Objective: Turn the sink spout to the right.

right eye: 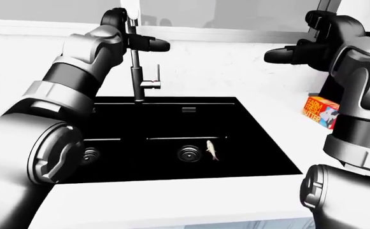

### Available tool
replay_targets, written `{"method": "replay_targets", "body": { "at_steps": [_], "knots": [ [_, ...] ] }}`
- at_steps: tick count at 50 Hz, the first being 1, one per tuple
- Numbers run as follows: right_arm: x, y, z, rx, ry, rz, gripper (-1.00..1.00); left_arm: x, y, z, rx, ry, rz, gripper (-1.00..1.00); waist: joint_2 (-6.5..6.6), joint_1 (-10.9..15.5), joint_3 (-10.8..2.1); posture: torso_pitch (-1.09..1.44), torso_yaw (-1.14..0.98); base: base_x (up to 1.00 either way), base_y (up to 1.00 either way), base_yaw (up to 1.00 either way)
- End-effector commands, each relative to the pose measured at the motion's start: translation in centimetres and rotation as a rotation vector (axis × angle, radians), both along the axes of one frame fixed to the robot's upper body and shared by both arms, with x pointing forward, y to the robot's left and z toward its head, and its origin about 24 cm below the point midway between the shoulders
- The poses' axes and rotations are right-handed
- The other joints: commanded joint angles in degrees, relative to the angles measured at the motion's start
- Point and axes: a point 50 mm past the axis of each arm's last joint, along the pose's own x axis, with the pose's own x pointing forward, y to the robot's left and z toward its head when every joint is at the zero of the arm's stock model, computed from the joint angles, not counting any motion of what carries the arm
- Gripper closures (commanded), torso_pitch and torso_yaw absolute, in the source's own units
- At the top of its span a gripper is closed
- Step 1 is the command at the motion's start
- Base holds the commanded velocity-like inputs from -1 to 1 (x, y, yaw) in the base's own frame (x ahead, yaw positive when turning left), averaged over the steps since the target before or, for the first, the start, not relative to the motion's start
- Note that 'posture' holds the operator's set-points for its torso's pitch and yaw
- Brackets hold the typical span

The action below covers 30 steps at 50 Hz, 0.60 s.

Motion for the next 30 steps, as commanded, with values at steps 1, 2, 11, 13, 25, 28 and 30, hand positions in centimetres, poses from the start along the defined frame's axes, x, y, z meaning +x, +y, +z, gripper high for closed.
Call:
{"method": "replay_targets", "body": {
  "at_steps": [1, 2, 11, 13, 25, 28, 30],
  "knots": [
    [-0.5, 0.2, 2.1, -0.028, -0.089, 0.004, -1.00, -0.4, -0.6, 2.8, -0.006, -0.107, -0.016, -1.00, -0.37, -0.03, -0.73, -0.41, 0.00, 0.00, 0.00, 0.00],
    [-0.6, 0.2, 2.2, -0.028, -0.090, 0.004, -1.00, -0.5, -0.8, 2.8, -0.004, -0.106, -0.022, -1.00, -0.37, -0.03, -0.73, -0.41, 0.00, 0.00, 0.00, 0.00],
    [-0.8, 0.1, 2.2, -0.029, -0.092, 0.002, -1.00, -0.7, -2.1, 2.5, 0.000, -0.103, -0.046, -1.00, -0.58, 0.04, -0.72, -0.41, 0.00, 0.00, 0.00, 0.00],
    [-0.9, 0.1, 2.3, -0.030, -0.092, 0.002, -1.00, -0.7, -2.2, 2.6, 0.002, -0.104, -0.050, -1.00, -0.61, 0.06, -0.70, -0.41, 0.00, 0.00, 0.00, 0.00],
    [-1.3, -0.1, 2.3, -0.029, -0.096, -0.002, -1.00, -1.0, -3.0, 3.0, 0.007, -0.112, -0.062, -1.00, -0.77, 0.04, -0.64, -0.41, 0.00, 0.00, 0.00, 0.00],
    [-1.3, -0.1, 2.2, -0.030, -0.095, -0.003, -1.00, -0.9, -2.9, 3.0, 0.007, -0.113, -0.061, -1.00, -0.80, 0.02, -0.62, -0.41, 0.00, 0.00, 0.00, 0.00],
    [-1.4, -0.1, 2.2, -0.029, -0.097, -0.003, -1.00, -0.8, -2.8, 2.7, 0.007, -0.108, -0.054, -1.00, -0.81, 0.03, -0.62, -0.41, 0.00, 0.00, 0.00, 0.00]
  ]
}}
